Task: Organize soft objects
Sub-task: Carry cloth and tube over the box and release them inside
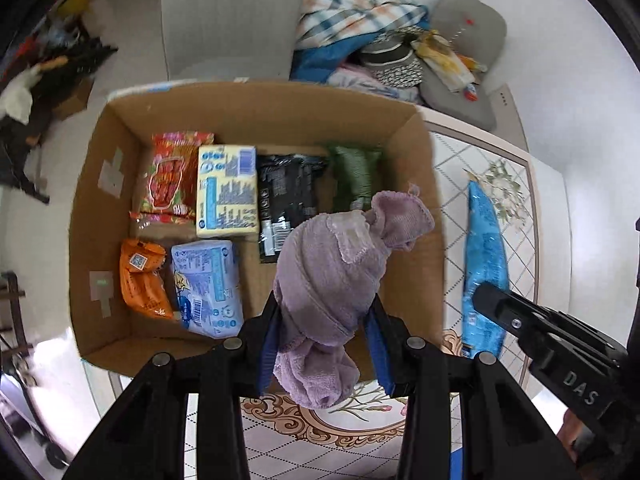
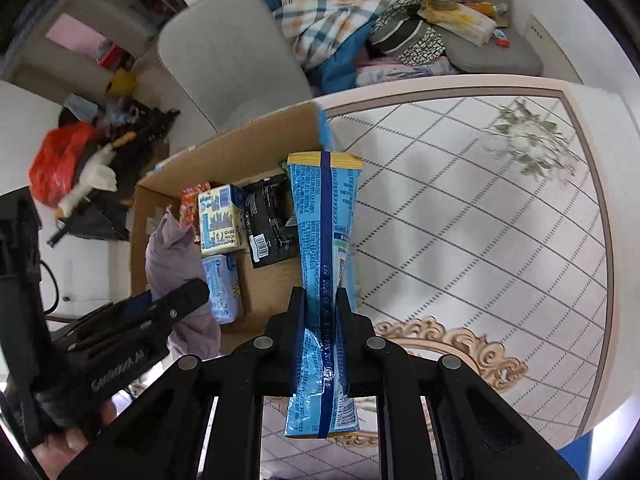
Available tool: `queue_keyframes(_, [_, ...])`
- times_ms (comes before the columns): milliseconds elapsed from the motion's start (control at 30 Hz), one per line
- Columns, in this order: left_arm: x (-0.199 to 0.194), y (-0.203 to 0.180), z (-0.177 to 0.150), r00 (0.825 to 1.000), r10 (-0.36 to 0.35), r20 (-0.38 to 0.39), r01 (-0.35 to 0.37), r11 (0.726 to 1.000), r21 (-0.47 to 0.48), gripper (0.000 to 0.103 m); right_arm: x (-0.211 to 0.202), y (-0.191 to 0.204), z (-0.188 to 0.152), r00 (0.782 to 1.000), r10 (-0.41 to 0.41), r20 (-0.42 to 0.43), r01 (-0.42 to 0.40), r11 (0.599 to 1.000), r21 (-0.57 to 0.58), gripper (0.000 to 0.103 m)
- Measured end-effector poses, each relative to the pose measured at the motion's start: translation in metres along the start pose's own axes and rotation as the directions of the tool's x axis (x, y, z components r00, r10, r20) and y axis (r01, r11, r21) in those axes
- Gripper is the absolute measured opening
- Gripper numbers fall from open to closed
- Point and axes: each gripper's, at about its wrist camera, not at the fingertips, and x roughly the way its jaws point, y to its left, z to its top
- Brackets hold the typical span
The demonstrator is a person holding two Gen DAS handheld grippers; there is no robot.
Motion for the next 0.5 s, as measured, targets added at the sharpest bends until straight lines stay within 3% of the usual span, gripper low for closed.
queue_keyframes(200, [0.050, 0.024, 0.008, 0.994, -0.028, -0.106, 0.023, 0.998, -0.053, 0.036, 0.052, 0.018, 0.021, 0.996, -0.084, -0.031, 0.084, 0.996, -0.008, 0.015])
queue_keyframes(500, [0.092, 0.035, 0.016, 0.981, -0.047, -0.186, 0.037, 0.998, -0.056, 0.036, 0.094, 0.032, 0.034, 0.985, -0.166, -0.046, 0.164, 0.985, -0.049, 0.015])
